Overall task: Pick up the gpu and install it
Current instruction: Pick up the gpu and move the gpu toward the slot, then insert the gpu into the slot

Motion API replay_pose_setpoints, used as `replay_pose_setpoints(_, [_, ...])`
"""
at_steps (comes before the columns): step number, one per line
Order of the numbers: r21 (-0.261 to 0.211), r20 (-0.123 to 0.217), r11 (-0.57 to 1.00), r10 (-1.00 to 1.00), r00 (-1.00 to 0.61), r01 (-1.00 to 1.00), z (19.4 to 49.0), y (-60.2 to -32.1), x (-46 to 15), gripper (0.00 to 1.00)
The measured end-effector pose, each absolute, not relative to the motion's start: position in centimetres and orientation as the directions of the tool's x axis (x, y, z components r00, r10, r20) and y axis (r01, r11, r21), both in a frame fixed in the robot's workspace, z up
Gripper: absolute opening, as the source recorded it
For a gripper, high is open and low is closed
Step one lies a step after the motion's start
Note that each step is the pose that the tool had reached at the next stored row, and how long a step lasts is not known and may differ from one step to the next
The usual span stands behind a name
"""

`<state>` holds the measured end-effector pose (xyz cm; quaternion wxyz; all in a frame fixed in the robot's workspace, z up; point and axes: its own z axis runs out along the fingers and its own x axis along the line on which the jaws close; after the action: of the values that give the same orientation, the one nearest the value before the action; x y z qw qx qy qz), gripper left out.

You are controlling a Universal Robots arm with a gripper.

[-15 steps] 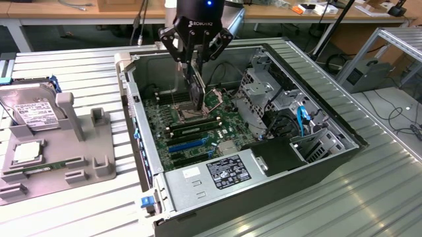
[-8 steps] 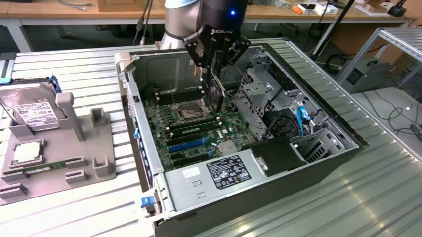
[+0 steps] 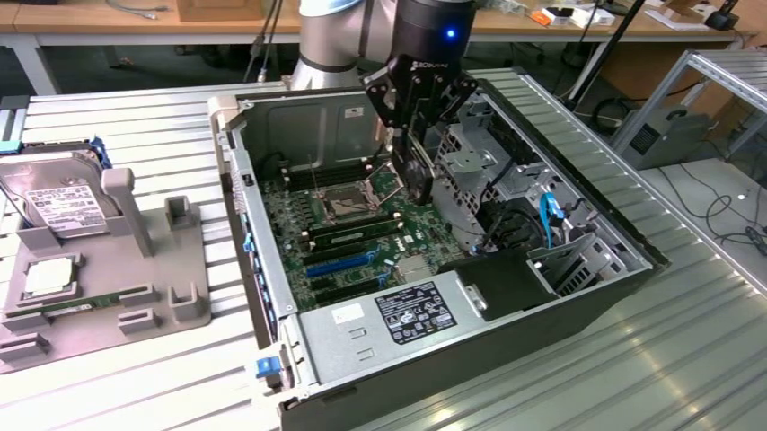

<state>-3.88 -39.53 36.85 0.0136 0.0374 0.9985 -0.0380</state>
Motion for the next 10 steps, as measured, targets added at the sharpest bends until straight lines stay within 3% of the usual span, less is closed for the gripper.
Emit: replay_pose_setpoints(10, [-0.075, -0.03, 0.994, 0.074, -0.997, 0.076, 36.84, -39.53, -3.85, 0.27])
